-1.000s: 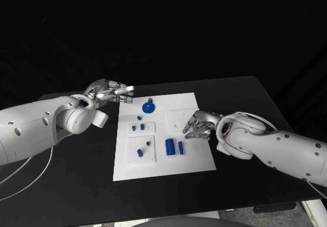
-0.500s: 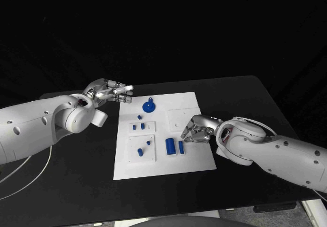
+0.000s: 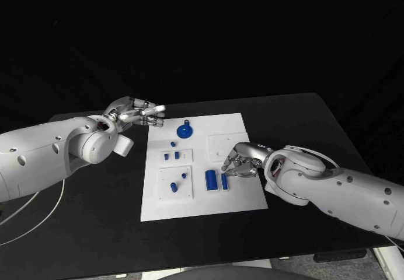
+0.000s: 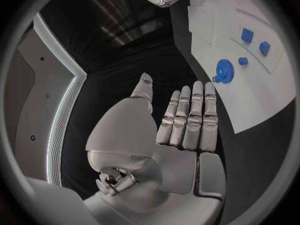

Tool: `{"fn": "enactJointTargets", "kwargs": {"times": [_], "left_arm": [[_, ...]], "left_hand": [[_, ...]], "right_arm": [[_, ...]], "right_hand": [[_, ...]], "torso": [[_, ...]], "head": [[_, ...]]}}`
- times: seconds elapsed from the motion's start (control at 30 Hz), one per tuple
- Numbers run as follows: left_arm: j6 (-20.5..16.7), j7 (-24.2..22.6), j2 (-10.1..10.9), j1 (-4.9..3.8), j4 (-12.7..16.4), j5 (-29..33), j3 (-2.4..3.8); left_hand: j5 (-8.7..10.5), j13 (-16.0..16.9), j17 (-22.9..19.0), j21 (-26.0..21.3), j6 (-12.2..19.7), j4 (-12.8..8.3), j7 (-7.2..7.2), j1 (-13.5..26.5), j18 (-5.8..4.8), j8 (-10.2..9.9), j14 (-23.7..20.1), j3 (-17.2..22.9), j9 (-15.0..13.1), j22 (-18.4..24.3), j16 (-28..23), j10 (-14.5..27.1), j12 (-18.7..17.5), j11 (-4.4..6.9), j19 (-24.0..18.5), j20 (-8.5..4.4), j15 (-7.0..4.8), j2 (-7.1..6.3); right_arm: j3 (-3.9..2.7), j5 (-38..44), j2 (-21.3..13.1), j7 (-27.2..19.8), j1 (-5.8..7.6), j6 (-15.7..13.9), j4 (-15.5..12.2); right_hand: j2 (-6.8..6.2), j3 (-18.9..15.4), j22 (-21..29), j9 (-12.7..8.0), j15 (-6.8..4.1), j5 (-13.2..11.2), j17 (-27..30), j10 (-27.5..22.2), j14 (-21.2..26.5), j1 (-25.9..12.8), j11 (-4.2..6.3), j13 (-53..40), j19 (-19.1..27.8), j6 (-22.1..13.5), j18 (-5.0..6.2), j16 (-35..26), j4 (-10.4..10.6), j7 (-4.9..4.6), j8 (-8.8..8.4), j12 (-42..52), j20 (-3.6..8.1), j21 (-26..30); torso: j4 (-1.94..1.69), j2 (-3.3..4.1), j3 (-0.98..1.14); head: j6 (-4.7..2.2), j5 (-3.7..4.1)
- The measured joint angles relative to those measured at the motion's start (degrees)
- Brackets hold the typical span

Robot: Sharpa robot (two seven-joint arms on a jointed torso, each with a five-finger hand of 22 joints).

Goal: Assemble the parts on the task board

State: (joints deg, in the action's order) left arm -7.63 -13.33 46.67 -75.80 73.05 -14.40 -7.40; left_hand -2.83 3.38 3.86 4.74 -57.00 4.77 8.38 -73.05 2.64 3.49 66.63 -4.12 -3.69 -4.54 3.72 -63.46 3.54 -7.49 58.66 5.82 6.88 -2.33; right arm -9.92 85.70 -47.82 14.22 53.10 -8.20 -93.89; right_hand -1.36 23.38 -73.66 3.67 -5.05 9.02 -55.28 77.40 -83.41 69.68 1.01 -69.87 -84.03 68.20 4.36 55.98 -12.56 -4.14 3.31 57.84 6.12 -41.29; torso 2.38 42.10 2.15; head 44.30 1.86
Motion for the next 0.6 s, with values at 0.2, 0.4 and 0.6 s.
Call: {"fn": "enactJointTargets", "kwargs": {"times": [0.2, 0.4, 0.6], "left_arm": [[0.0, 0.1, 0.0, 0.00, 0.0, 0.0, 0.00], [0.0, 0.2, 0.0, 0.00, 0.0, -0.1, 0.00], [0.1, 0.3, 0.0, -0.02, 0.0, -0.1, 0.00]], "left_hand": [[0.00, 0.0, 0.0, 0.0, 0.0, 0.0, 0.00, 0.0, 0.00, 0.0, 0.0, 0.0, 0.0, 0.0, 0.0, 0.0, 0.0, 0.00, 0.0, 0.00, 0.00, 0.00], [0.00, 0.0, 0.0, 0.0, 0.0, -0.3, 0.00, 0.0, 0.01, 0.0, 0.0, -0.3, 0.0, 0.0, 0.0, 0.0, 0.0, 0.00, 0.0, 0.00, 0.00, 0.00], [0.00, 0.0, 0.0, 0.0, 0.0, -0.3, 0.00, 0.0, 0.00, 0.0, 0.0, -0.3, 0.0, 0.0, 0.0, 0.0, 0.0, 0.00, 0.0, 0.00, 0.00, 0.00]], "right_arm": [[0.00, 0.3, 0.1, 0.1, -0.03, -0.5, 0.0], [0.20, 0.3, 0.3, 0.1, -0.26, -0.4, 0.4], [0.25, 0.2, 0.4, 0.2, -0.65, -0.2, 0.7]], "right_hand": [[0.00, -0.5, 0.1, 0.0, 0.00, -0.4, 0.0, 0.1, 0.0, 0.0, 0.12, -0.1, 0.0, 0.0, 0.00, 0.0, 0.5, 0.00, 0.00, 0.0, 0.00, 0.0], [0.32, -0.6, 0.2, 0.0, 0.00, -1.1, 0.1, 0.1, 0.0, -0.1, 0.14, -0.1, 0.0, 0.4, 0.00, 0.0, 0.6, 0.45, 0.00, 0.0, 0.00, 0.3], [1.65, 1.2, 0.2, 0.0, 0.00, -4.8, 0.1, 0.1, 0.0, 0.6, 0.13, -0.1, 0.0, 0.8, 0.00, 0.0, 0.2, 0.45, 0.00, 0.0, 0.00, 0.3]], "torso": [[0.01, 0.01, -0.03], [0.05, -0.03, -0.09], [0.02, -0.04, -0.09]], "head": [[0.16, -0.08], [0.12, -0.08], [0.10, -0.08]]}}
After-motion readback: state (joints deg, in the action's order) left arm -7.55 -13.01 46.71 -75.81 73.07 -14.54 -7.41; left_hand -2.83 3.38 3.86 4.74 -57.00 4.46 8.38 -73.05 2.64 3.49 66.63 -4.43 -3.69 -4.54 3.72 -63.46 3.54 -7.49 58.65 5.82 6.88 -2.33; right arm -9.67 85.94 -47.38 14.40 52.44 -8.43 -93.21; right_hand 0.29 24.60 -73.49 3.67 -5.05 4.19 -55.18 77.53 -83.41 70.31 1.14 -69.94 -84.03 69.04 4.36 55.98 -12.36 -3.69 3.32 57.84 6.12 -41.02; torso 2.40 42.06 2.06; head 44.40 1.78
